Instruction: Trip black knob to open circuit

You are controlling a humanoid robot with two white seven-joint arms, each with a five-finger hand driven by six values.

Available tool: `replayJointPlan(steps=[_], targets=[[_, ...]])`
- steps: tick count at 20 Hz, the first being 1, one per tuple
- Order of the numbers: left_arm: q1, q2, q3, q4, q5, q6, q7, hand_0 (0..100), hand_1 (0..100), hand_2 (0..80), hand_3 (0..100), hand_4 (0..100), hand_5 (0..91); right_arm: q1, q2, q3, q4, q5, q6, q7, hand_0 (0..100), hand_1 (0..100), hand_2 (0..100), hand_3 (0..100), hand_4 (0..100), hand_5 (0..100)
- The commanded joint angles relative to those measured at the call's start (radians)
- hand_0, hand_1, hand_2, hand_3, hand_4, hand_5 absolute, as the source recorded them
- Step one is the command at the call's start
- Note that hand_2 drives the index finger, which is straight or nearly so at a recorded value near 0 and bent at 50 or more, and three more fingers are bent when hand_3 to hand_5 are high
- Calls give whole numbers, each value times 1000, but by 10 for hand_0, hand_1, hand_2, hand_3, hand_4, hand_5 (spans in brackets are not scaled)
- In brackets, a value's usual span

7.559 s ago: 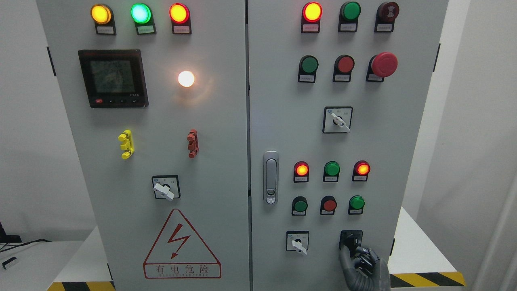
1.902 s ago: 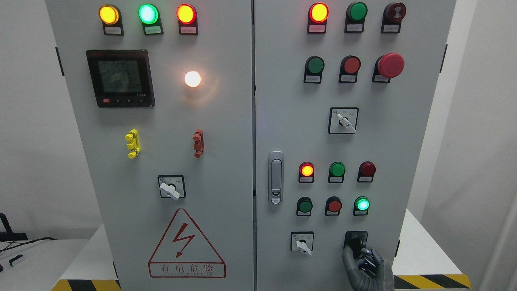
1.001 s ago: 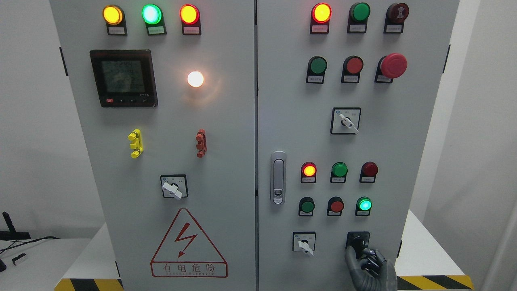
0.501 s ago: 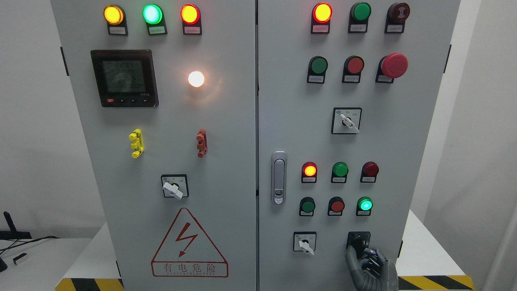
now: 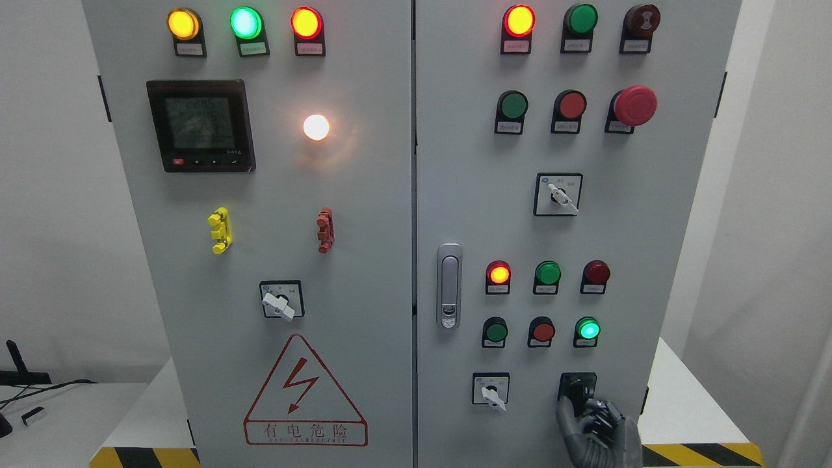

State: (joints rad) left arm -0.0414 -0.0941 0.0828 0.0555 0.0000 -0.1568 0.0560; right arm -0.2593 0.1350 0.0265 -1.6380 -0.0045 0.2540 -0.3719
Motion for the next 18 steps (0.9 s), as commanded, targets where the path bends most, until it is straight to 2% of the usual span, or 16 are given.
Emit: replayJointPlan(steps=[1, 18], targets=[[0, 1, 0, 0, -31, 0, -1, 120, 389, 0, 0, 0, 0, 0, -2, 6, 4, -20, -22, 2, 385, 800, 564, 878, 842, 936], [0, 1, 0, 0, -31, 0, -1, 120, 389, 0, 0, 0, 0, 0, 0, 7, 3, 6, -22, 4, 385, 815, 549, 863, 834, 930]])
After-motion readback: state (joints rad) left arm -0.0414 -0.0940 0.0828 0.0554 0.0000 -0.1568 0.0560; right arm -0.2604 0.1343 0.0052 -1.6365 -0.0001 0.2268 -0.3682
